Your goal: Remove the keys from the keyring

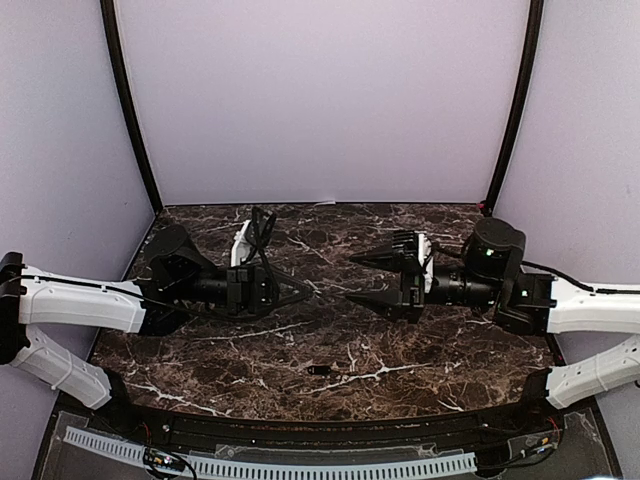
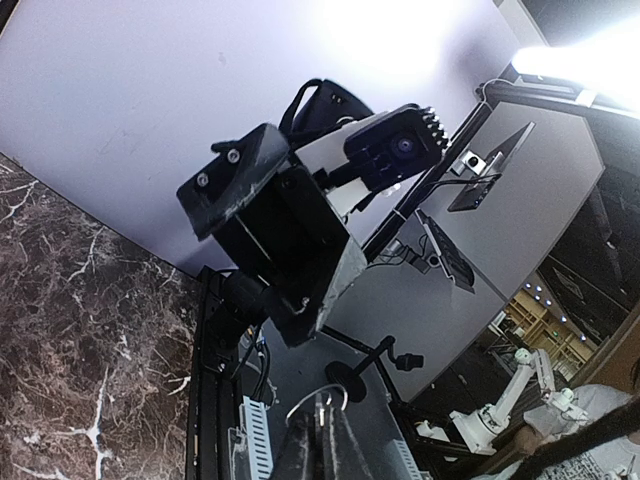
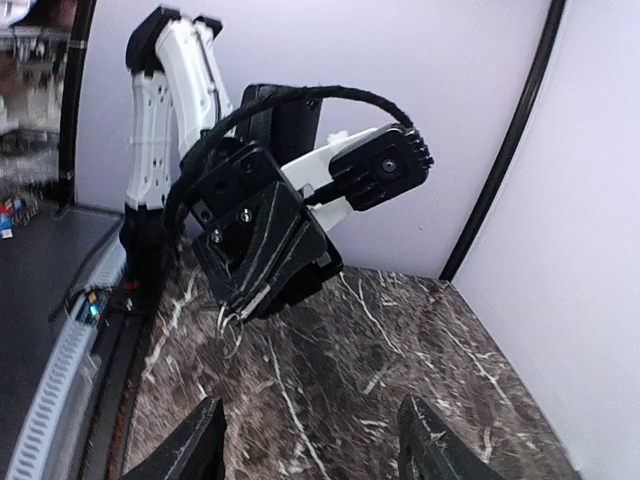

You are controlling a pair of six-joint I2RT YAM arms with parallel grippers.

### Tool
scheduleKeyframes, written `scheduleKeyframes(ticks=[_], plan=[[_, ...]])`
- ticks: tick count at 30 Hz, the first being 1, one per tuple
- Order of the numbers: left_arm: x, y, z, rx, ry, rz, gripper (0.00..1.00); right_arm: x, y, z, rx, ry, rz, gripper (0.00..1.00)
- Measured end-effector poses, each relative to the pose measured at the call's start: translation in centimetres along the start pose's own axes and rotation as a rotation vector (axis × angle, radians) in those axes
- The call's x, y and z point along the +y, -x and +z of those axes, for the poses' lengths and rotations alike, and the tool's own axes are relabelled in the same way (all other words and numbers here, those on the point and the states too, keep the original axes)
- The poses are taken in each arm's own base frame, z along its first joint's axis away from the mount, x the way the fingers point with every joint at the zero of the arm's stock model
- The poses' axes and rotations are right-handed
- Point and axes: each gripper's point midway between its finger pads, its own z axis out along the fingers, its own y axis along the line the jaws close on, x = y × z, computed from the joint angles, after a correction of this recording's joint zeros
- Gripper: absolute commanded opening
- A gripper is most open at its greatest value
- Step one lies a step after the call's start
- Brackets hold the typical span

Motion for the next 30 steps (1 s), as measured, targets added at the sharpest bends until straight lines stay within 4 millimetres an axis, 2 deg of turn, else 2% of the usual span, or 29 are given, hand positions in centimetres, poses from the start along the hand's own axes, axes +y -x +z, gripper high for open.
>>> scheduleKeyframes(ticks=[6,10,19,30], plan=[[0.1,1.5,-0.1,-0.073,0.024,0.013,0.0,1.7,-1.0,1.0,-0.144,0.009,0.19,0.55],[-0.7,3.3,-0.4,-0.149,0.022,0.035,0.0,2.7,0.1,2.2,-0.257,0.005,0.216,0.51],[-2.4,5.4,-1.2,-0.242,0.016,0.067,0.0,0.8,1.3,3.5,-0.391,-0.1,0.195,0.42],[-2.5,5.6,-1.3,-0.252,0.015,0.057,0.0,-0.7,4.3,4.4,-0.502,-0.132,0.139,0.3]])
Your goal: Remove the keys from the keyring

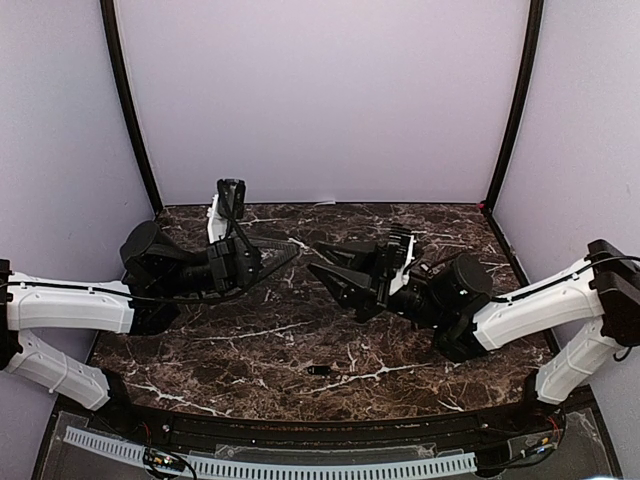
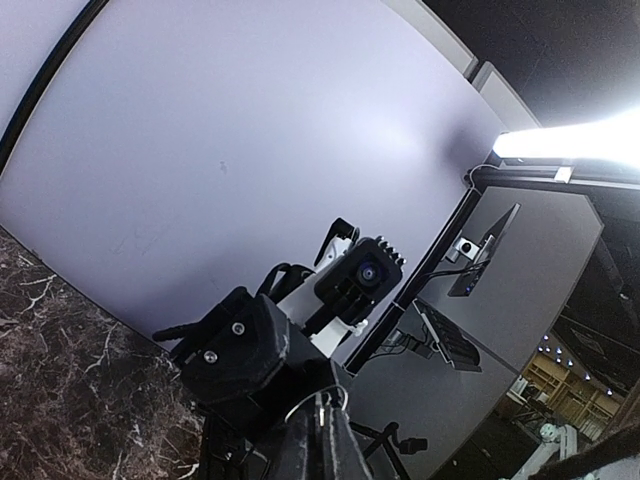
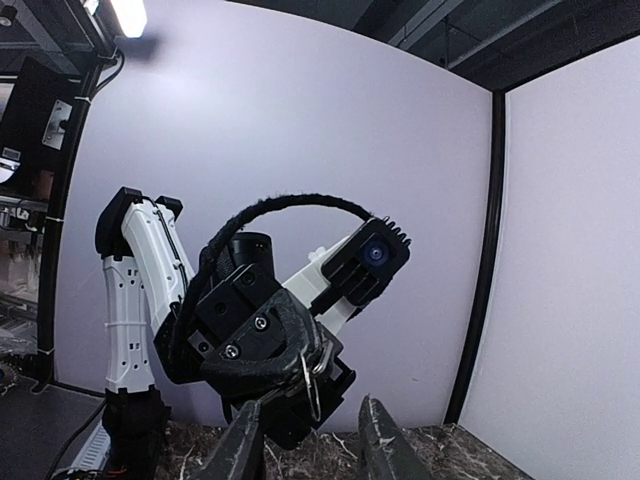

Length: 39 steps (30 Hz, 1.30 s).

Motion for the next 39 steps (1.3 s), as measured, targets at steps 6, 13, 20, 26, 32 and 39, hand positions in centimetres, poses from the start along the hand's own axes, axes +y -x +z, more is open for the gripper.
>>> scheduleKeyframes(ticks=[6,13,20,26,32,39], plan=[[0.0,0.0,0.0,0.0,0.0,-0.001,0.0,0.3,-0.4,0.9,-0.005,0.026,-0.013,0.2],[0.0,0.0,0.0,0.0,0.0,-0.001,0.0,0.4,-0.2,1.4,-0.014,0.045,-0.028,0.05],[-0.2,0.1,0.0,-0.003,-0.004,-0.002,0.0,0.3,-0.2,1.4,-0.013,0.05,-0.035,0.0],[-0.4,0.2,-0.2,-0.004,-0.004,-0.003,0.0,0.2,-0.5,1.2,0.028,0.056,-0.063,0.0],[-0.9,0.3,-0.4,0.002,0.0,-0.006,0.0,0.0,-2.3,0.7,0.19,0.06,-0.12,0.0],[-0.6,-0.3,-0.6,0.03,0.019,-0.031,0.0,-1.0,-3.1,0.2,0.332,0.043,-0.182,0.0]])
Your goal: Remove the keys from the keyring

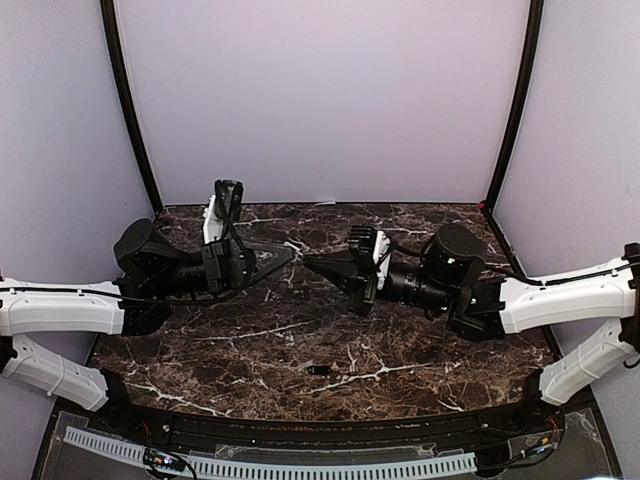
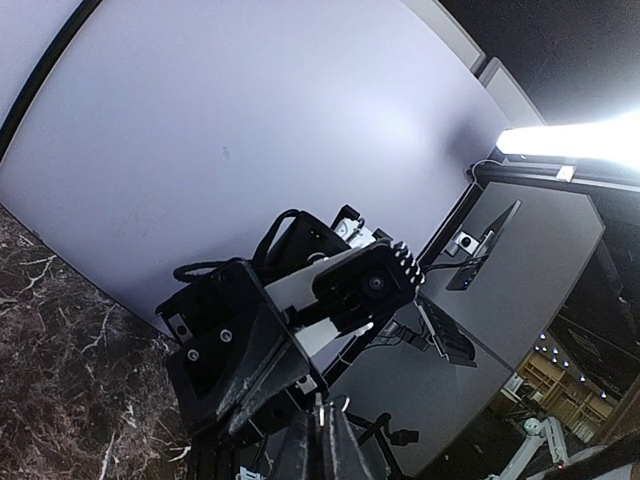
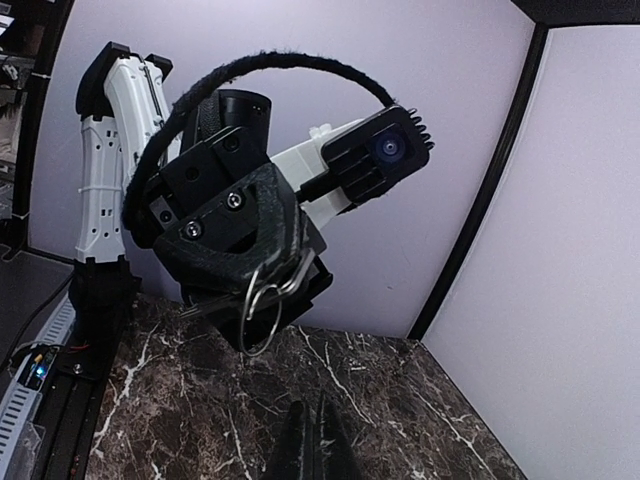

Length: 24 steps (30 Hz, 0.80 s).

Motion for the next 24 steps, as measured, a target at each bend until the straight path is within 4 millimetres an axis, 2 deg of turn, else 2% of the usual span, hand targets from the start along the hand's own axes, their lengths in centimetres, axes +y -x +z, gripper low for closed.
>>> scheduleKeyframes(ticks=[1,5,8,13,16,20,24], plan=[[0.0,0.0,0.0,0.002,0.0,-0.002,0.0,-0.1,0.1,-0.1,0.004,-0.003,-0.006,0.02],[0.1,-0.1,0.0,0.006,0.002,-0.006,0.0,-0.2,0.7,-0.9,-0.012,-0.008,-0.018,0.34],[0.3,-0.3,0.0,0.013,0.012,-0.014,0.0,0.2,0.4,-1.7,-0.028,0.019,0.021,0.44],[0.8,0.0,-0.1,-0.005,0.039,-0.023,0.0,0.0,0.8,-1.8,-0.068,0.015,0.077,0.44],[1.3,0.3,-0.1,-0.026,0.068,-0.038,0.0,-0.5,1.1,-1.3,-0.099,-0.021,0.08,0.41],[2.2,0.6,-0.3,-0.051,0.113,-0.066,0.0,-1.3,0.2,0.7,-0.091,-0.055,0.083,0.4],[2.7,0.9,-0.5,-0.068,0.148,-0.079,0.0,-1.5,-0.8,1.5,-0.061,-0.066,0.068,0.4]])
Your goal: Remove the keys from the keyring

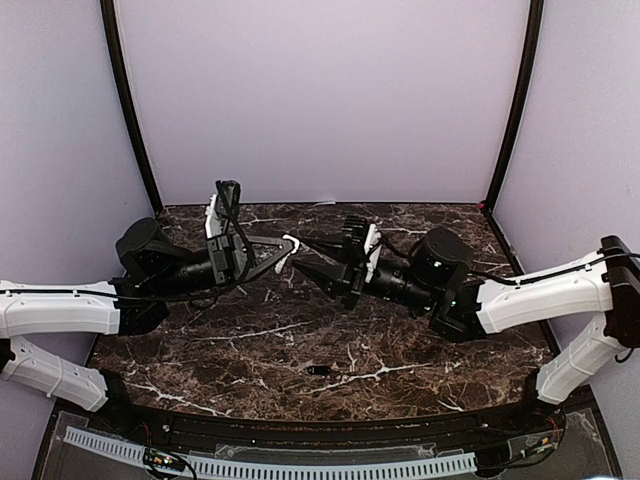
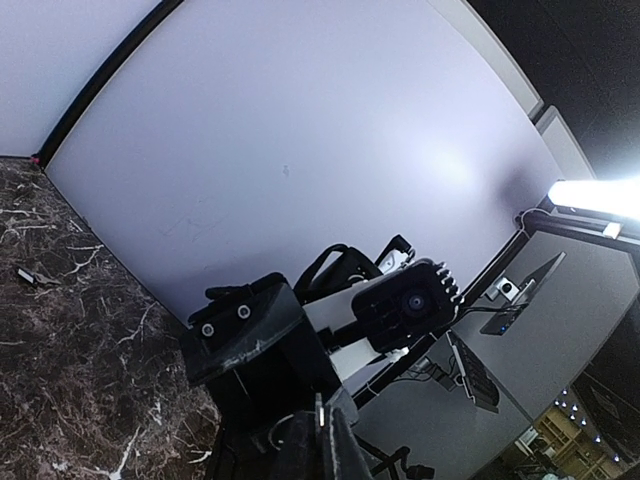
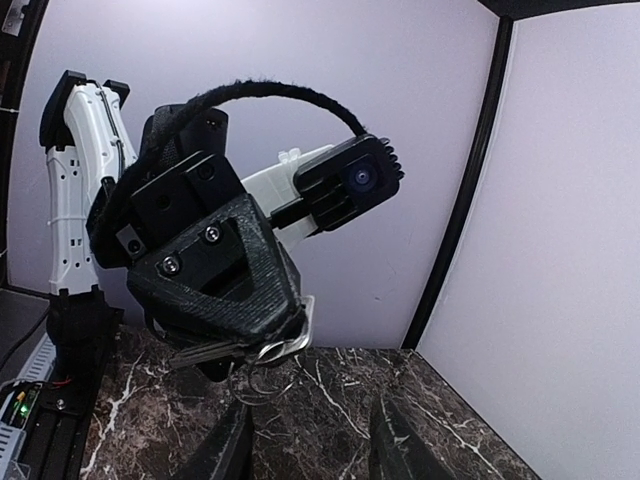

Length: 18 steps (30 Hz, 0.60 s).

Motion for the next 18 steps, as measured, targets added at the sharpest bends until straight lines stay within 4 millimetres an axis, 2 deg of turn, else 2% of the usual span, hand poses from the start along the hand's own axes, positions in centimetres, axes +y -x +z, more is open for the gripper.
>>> scheduleKeyframes(ticks=[14,18], plan=[[0.2,1.2,-0.3,-0.052,0.029,-0.009,0.0,-0.2,-0.1,0.4,0.034,-0.105,-0.099,0.41],[0.3,1.3,-0.4,-0.056,0.034,-0.017,0.0,-0.6,-0.4,0.8,0.049,-0.144,-0.126,0.36]])
